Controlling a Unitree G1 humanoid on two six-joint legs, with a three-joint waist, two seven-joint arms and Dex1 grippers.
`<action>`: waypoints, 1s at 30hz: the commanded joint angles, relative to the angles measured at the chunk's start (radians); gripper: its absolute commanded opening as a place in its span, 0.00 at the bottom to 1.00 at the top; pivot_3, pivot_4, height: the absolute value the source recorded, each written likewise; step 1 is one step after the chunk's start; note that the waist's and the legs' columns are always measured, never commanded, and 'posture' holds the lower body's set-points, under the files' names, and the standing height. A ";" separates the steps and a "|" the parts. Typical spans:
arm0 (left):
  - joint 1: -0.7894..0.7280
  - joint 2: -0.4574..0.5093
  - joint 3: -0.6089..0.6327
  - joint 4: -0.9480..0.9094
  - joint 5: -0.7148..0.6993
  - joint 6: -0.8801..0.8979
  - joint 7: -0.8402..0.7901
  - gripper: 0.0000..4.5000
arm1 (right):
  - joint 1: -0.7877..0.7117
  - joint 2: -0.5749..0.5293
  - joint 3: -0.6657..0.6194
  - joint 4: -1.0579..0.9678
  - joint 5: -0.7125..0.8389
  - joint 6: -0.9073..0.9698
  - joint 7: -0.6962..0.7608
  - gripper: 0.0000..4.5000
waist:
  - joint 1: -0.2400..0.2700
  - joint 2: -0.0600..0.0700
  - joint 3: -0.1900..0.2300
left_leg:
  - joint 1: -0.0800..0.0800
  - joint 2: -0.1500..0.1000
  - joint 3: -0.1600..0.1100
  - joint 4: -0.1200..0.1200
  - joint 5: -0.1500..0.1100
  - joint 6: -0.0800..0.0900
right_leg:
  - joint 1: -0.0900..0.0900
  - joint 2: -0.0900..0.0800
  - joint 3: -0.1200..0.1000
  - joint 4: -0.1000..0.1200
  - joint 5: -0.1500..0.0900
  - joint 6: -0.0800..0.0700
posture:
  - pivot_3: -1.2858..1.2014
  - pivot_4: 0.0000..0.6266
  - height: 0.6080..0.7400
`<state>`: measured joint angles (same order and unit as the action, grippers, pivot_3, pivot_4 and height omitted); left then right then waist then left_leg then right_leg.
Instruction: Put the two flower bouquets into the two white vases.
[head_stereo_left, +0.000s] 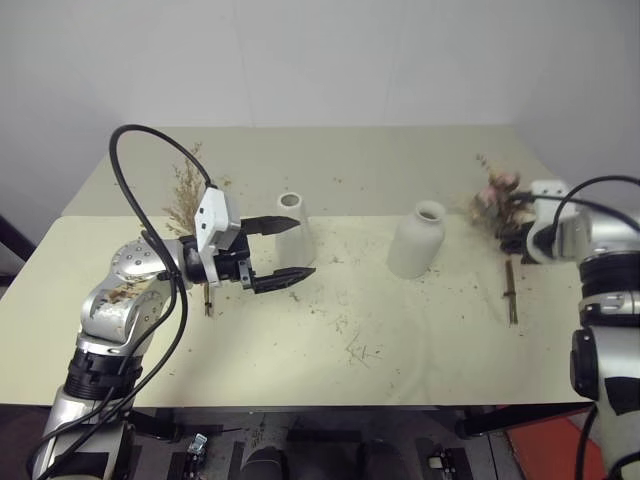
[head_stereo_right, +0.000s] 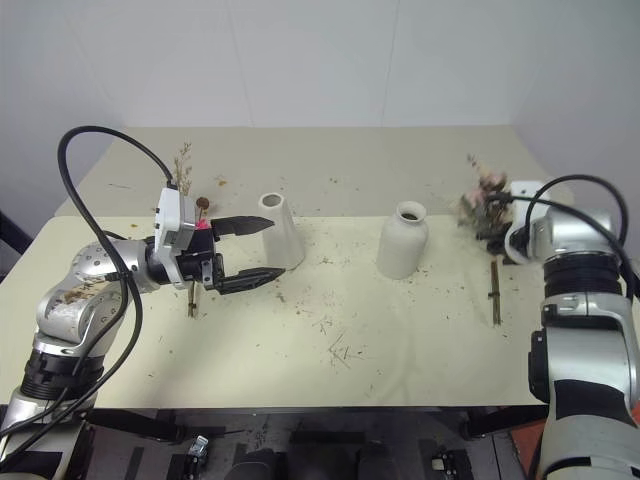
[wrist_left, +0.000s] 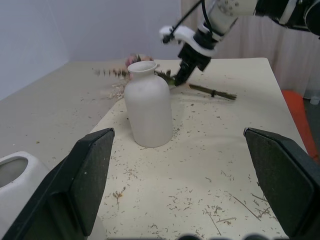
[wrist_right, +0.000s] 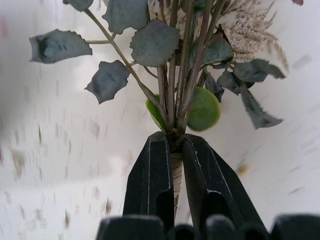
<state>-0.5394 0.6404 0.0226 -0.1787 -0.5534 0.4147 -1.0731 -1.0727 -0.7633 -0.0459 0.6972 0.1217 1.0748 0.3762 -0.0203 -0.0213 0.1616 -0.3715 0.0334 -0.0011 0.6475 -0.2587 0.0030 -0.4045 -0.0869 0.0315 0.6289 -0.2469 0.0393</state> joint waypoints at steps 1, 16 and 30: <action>-0.026 0.003 0.020 0.001 -0.003 -0.024 -0.007 1.00 | 0.003 0.009 -0.138 -0.189 -0.017 -0.253 -0.158 0.03 | 0.000 0.001 0.000 | 0.000 0.000 0.000 0.000 0.000 0.000 | 0.000 0.000 0.000 0.000 0.000 0.000 | 0.52 0.24 1.00; -0.046 0.014 0.022 0.031 0.001 -0.022 -0.041 1.00 | 0.254 0.367 -0.420 -0.795 0.320 -0.766 -0.166 0.03 | -0.001 0.002 -0.001 | 0.000 0.000 0.000 0.000 0.000 0.000 | 0.000 0.000 0.001 0.003 0.002 0.001 | 0.52 0.24 1.00; -0.037 0.005 0.011 0.034 0.008 -0.023 -0.051 1.00 | 0.374 0.405 -0.328 -0.883 0.383 -0.757 -0.125 0.03 | -0.001 0.003 -0.001 | 0.002 0.000 0.000 0.001 0.000 0.000 | 0.000 0.000 0.001 0.002 0.002 0.001 | 0.52 0.24 1.00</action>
<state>-0.5653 0.6448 0.0215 -0.1317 -0.5390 0.4116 -1.1200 -0.6854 -0.3499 -0.3761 -0.1635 0.4945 0.3405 0.2403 -0.0217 -0.0187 0.1605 -0.3699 0.0336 -0.0008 0.6480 -0.2587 0.0030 -0.4041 -0.0866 0.0331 0.6313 -0.2453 0.0402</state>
